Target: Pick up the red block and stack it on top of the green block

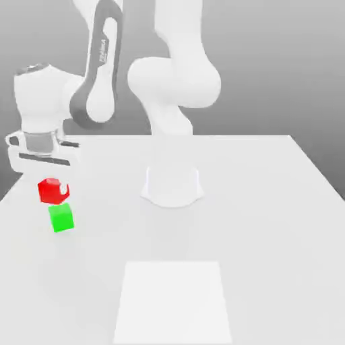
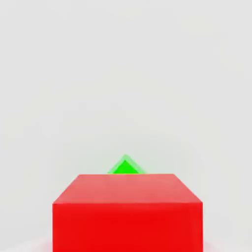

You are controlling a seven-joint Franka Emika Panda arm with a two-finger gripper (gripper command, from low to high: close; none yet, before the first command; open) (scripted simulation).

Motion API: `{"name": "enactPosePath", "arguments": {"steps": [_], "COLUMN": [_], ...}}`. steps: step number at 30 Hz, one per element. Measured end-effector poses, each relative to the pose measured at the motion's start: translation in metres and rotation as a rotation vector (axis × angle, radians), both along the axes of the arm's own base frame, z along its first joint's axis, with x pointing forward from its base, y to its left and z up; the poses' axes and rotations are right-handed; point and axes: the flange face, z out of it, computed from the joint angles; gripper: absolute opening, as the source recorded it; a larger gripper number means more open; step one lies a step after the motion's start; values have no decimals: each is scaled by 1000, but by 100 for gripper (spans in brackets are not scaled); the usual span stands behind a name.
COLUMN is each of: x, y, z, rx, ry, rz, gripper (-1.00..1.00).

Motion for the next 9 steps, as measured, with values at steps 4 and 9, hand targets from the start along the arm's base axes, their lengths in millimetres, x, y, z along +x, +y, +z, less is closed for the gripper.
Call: {"name": "enactPosePath", "arguments": {"steps": [4, 9], "x": [-1, -2], "y": [1, 3], "z": [-12, -26], "rx": [0, -2], "ry": [6, 16], "rz": [1, 9], "gripper": [-100, 100]}}
